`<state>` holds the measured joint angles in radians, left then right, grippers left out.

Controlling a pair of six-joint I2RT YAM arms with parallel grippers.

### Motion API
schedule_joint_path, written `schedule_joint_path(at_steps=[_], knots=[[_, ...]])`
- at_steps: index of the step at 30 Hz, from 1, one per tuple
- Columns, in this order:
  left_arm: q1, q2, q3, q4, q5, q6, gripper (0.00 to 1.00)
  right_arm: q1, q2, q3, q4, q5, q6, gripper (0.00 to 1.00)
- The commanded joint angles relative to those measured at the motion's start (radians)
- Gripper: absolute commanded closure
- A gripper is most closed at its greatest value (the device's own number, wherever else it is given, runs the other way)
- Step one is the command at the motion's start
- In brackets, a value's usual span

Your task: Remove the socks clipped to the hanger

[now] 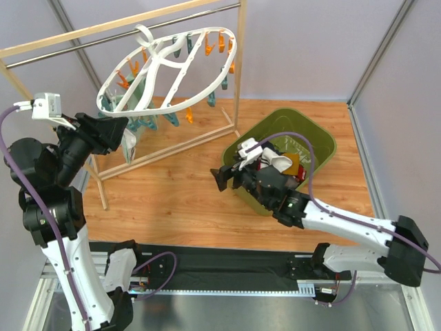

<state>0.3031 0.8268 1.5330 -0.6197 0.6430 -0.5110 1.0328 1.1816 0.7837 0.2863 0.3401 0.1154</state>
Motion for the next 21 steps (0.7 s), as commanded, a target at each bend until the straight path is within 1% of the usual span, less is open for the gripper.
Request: schedule_joint_path(at_steps=[1, 2, 3, 4, 5, 6, 7, 8, 9, 10, 11, 13, 14, 15, 16, 17, 21], knots=[[-0.001, 0.005, 0.010, -0.068, -0.068, 0.006, 0.41, 0.042, 0.202, 0.026, 0.571, -0.197, -0.083, 0.09], [-0.001, 0.009, 0.006, -0.063, -0.056, -0.001, 0.41, 0.058, 0.266, 0.093, 0.620, -0.219, -0.106, 0.09], [0.001, 0.012, 0.000, -0.060, -0.034, -0.018, 0.41, 0.064, 0.371, 0.130, 0.701, -0.236, -0.144, 0.09], [-0.001, 0.018, -0.013, -0.051, -0.022, -0.026, 0.42, 0.067, 0.432, 0.167, 0.732, -0.237, -0.149, 0.09], [-0.001, 0.017, -0.017, -0.043, -0.007, -0.030, 0.43, 0.070, 0.481, 0.254, 0.757, -0.237, -0.151, 0.09], [-0.001, 0.018, -0.020, -0.043, 0.000, -0.032, 0.43, 0.073, 0.525, 0.293, 0.799, -0.237, -0.149, 0.09], [0.001, 0.015, -0.022, -0.040, 0.000, -0.040, 0.43, 0.072, 0.621, 0.339, 0.815, -0.246, -0.146, 0.10], [0.001, 0.014, -0.028, -0.029, 0.010, -0.047, 0.43, 0.076, 0.663, 0.379, 0.830, -0.248, -0.146, 0.11], [0.001, 0.011, -0.037, -0.011, 0.027, -0.056, 0.43, 0.079, 0.711, 0.463, 0.853, -0.243, -0.149, 0.11], [0.001, 0.009, -0.048, 0.011, 0.055, -0.079, 0.43, 0.085, 0.789, 0.506, 0.861, -0.224, -0.160, 0.11], [0.001, 0.009, -0.054, 0.024, 0.090, -0.090, 0.43, 0.098, 0.832, 0.599, 0.860, -0.208, -0.171, 0.11], [-0.001, 0.011, -0.080, 0.072, 0.122, -0.118, 0.43, 0.107, 0.901, 0.679, 0.846, -0.184, -0.197, 0.10], [-0.001, 0.009, -0.094, 0.101, 0.141, -0.164, 0.43, 0.114, 0.967, 0.724, 0.826, -0.176, -0.213, 0.09], [-0.002, 0.008, -0.131, 0.170, 0.183, -0.190, 0.43, 0.115, 0.992, 0.788, 0.821, -0.165, -0.218, 0.09], [-0.004, 0.006, -0.145, 0.198, 0.199, -0.234, 0.43, 0.116, 1.042, 0.816, 0.820, -0.162, -0.230, 0.09], [-0.007, 0.003, -0.160, 0.224, 0.211, -0.250, 0.43, 0.116, 1.059, 0.836, 0.826, -0.155, -0.235, 0.09], [-0.016, -0.012, -0.200, 0.288, 0.240, -0.279, 0.43, 0.119, 1.084, 0.862, 0.827, -0.148, -0.244, 0.08]])
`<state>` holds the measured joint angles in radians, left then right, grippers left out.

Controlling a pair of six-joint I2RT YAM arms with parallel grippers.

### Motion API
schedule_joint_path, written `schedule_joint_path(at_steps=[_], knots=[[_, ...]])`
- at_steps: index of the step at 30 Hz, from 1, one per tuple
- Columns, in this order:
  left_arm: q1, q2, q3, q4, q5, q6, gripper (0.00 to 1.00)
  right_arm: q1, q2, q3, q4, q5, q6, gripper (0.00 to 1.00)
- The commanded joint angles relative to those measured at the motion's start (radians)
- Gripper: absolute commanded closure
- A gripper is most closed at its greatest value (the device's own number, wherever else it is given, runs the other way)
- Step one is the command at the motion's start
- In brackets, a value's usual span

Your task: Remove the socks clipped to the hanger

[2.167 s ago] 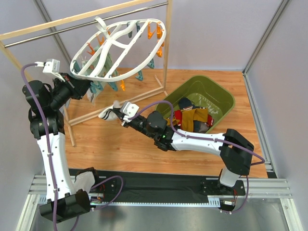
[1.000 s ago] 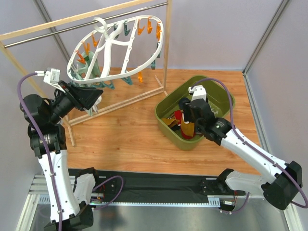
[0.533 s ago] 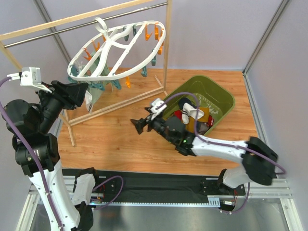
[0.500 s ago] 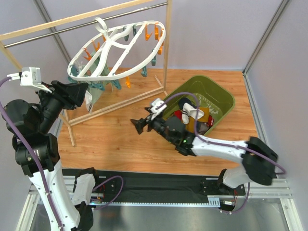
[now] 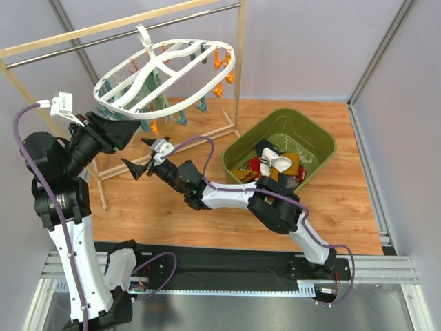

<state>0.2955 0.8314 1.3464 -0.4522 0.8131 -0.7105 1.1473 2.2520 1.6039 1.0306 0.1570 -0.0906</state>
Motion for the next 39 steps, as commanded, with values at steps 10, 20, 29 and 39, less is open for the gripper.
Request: schedule_joint_path(at_steps=[10, 20, 29, 39], knots=[[-0.030, -0.057, -0.073, 0.345, 0.113, -0.233, 0.41, 0.005, -0.038, -0.032, 0.082, 0.016, -0.047, 0.09], [-0.091, -0.078, -0.102, 0.380, 0.097, -0.259, 0.41, 0.011, -0.055, -0.044, 0.074, -0.048, -0.040, 0.09], [-0.191, -0.029, -0.084, 0.371, 0.028, -0.198, 0.41, 0.023, -0.094, -0.100, 0.094, -0.019, -0.054, 0.10], [-0.452, 0.015, -0.027, 0.264, -0.134, -0.072, 0.43, 0.023, -0.131, -0.165, 0.129, -0.022, -0.074, 0.09]])
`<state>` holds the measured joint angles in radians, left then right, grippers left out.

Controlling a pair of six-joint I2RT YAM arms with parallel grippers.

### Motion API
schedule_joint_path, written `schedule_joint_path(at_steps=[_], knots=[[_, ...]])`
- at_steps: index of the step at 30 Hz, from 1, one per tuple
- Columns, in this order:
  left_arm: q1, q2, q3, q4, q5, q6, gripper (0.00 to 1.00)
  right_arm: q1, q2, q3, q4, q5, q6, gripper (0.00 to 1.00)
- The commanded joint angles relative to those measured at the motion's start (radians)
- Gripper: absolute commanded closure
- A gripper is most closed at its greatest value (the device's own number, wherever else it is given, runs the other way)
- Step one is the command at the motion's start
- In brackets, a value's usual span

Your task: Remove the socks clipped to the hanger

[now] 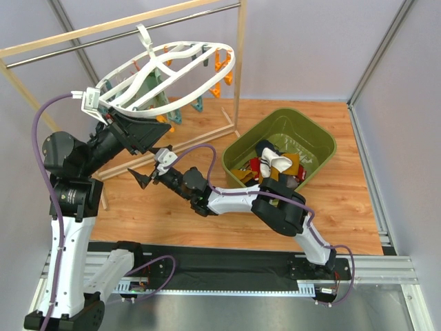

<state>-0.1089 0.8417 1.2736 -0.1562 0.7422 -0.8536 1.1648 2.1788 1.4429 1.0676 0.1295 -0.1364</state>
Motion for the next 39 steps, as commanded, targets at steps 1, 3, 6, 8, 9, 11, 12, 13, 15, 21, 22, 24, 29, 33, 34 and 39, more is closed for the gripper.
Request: schedule_joint_path(at_steps=[1, 3, 6, 8, 9, 11, 12, 13, 15, 21, 22, 24, 29, 33, 34, 39], knots=[[-0.057, 0.005, 0.055, -0.057, -0.066, 0.086, 0.43, 0.004, -0.054, 0.000, 0.092, -0.010, -0.026, 0.09], [-0.057, -0.003, 0.096, -0.174, -0.099, 0.154, 0.43, 0.009, -0.042, 0.026, 0.080, -0.016, -0.029, 0.09], [-0.057, -0.032, 0.119, -0.262, -0.167, 0.208, 0.41, 0.007, -0.021, 0.056, 0.074, 0.001, -0.032, 0.09], [-0.057, -0.038, 0.139, -0.319, -0.200, 0.229, 0.41, 0.009, -0.005, 0.094, 0.071, 0.007, -0.045, 0.09], [-0.057, -0.044, 0.156, -0.371, -0.233, 0.247, 0.40, 0.007, 0.009, 0.108, 0.071, 0.010, -0.046, 0.09], [-0.057, -0.055, 0.171, -0.431, -0.276, 0.267, 0.40, 0.007, 0.021, 0.151, 0.054, 0.004, -0.048, 0.11], [-0.057, -0.056, 0.174, -0.448, -0.289, 0.281, 0.40, 0.007, 0.033, 0.171, 0.043, 0.002, -0.049, 0.11], [-0.057, -0.059, 0.181, -0.466, -0.302, 0.286, 0.40, 0.007, 0.044, 0.189, 0.022, 0.001, -0.051, 0.12], [-0.057, -0.061, 0.204, -0.522, -0.332, 0.306, 0.40, 0.007, 0.082, 0.250, 0.005, 0.012, -0.068, 0.12], [-0.057, -0.115, 0.221, -0.637, -0.492, 0.343, 0.41, 0.001, 0.190, 0.431, -0.080, 0.111, -0.161, 0.24], [-0.057, -0.122, 0.216, -0.649, -0.526, 0.361, 0.41, -0.004, 0.202, 0.441, -0.101, 0.105, -0.167, 0.31], [-0.057, -0.142, 0.210, -0.698, -0.657, 0.378, 0.42, -0.005, 0.200, 0.435, -0.106, 0.091, -0.178, 0.57], [-0.057, -0.138, 0.159, -0.695, -0.756, 0.453, 0.43, -0.005, 0.125, 0.321, -0.041, 0.082, -0.189, 0.93], [-0.055, -0.109, 0.144, -0.669, -0.719, 0.465, 0.43, -0.005, 0.055, 0.212, 0.003, 0.044, -0.197, 1.00], [-0.055, -0.105, 0.139, -0.660, -0.718, 0.464, 0.43, -0.004, 0.041, 0.171, 0.009, 0.029, -0.193, 1.00], [-0.055, -0.087, 0.129, -0.658, -0.808, 0.426, 0.44, 0.009, -0.056, 0.082, 0.023, 0.009, -0.209, 1.00]])
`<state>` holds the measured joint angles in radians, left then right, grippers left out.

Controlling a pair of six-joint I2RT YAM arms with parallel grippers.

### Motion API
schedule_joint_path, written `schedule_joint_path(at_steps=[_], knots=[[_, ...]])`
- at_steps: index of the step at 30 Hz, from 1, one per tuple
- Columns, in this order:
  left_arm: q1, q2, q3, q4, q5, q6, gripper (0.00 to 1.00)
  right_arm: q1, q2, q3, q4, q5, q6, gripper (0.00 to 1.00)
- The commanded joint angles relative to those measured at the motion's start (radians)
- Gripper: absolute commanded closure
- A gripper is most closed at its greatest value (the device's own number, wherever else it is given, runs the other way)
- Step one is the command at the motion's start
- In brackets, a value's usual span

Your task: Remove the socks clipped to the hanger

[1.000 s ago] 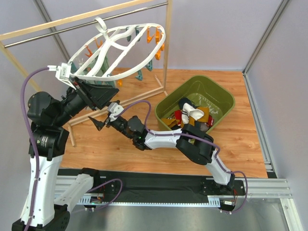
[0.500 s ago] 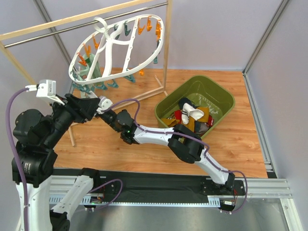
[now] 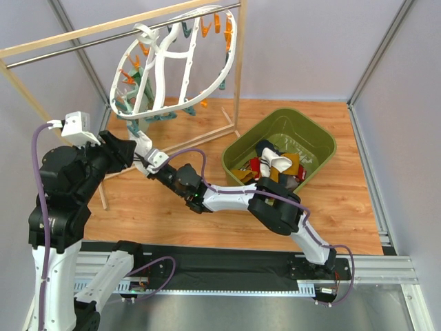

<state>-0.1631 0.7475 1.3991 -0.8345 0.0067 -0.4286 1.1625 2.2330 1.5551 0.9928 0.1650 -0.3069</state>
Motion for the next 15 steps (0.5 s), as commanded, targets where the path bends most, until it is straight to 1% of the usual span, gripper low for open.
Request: schedule_joint_path(at_steps=[1, 7, 11, 15], knots=[[-0.001, 0.010, 0.005, 0.017, -0.085, -0.004, 0.45, 0.019, -0.121, -0.041, 0.102, -0.025, -0.046, 1.00], [-0.001, 0.056, 0.043, 0.002, -0.163, -0.009, 0.46, 0.042, -0.167, -0.047, 0.066, 0.025, -0.121, 1.00], [-0.001, 0.087, 0.075, 0.006, -0.174, -0.010, 0.47, 0.049, -0.180, -0.029, 0.000, 0.021, -0.161, 1.00], [-0.001, 0.113, 0.093, 0.002, -0.226, -0.019, 0.47, 0.069, -0.181, -0.021, -0.011, 0.030, -0.219, 1.00]])
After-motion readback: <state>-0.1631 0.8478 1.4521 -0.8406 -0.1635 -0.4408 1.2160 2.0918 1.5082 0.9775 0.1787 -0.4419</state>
